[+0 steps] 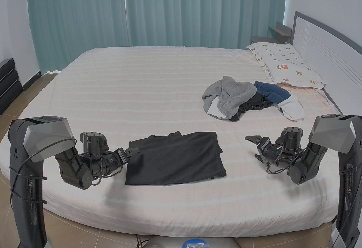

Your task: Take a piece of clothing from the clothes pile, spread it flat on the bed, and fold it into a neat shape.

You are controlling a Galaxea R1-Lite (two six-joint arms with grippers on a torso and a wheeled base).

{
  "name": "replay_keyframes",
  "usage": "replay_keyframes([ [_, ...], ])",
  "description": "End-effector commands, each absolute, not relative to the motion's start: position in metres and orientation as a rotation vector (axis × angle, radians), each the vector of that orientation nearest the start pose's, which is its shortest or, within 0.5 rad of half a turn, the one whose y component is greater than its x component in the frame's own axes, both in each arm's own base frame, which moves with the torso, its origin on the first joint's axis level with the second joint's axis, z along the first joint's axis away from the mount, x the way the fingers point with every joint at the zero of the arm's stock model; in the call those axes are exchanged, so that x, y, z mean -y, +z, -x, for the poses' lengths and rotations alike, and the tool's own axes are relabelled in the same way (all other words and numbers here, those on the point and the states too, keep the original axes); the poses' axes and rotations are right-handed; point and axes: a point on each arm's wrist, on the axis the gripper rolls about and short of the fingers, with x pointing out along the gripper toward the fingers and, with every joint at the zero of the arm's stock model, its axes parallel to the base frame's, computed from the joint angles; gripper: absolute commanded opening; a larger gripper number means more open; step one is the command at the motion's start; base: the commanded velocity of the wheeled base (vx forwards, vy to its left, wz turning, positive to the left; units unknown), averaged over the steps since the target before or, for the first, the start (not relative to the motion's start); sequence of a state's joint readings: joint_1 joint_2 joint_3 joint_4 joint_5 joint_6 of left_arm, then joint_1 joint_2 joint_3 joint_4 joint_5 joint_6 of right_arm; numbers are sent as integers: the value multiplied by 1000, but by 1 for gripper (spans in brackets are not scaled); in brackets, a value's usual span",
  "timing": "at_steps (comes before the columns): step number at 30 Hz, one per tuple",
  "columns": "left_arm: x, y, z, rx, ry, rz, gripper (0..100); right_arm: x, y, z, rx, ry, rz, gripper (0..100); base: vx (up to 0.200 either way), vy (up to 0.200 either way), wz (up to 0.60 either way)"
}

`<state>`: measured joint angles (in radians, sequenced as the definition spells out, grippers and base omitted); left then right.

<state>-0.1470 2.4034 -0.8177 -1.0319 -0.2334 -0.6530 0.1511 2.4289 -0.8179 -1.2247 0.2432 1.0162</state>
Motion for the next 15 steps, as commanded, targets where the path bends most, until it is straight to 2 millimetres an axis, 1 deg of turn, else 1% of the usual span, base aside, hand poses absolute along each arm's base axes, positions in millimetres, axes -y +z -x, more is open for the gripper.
replay_keyframes([
  [1,74,-36,-372,-686,-205,643,100,-64,-28,-381,-574,148,-1003,100,0,0,0],
  [4,80,-40,-373,-688,-206,634,100,-64,-29,-381,-575,147,-1003,100,0,0,0],
  [13,80,-40,-373,-687,-203,646,100,-64,-29,-381,-576,149,-1001,100,0,0,0],
  [14,80,-40,-373,-687,-202,648,0,-64,-29,-381,-575,148,-1002,100,0,0,0],
  [15,80,-39,-374,-685,-200,658,0,-64,-29,-381,-576,149,-1001,100,0,0,0],
])
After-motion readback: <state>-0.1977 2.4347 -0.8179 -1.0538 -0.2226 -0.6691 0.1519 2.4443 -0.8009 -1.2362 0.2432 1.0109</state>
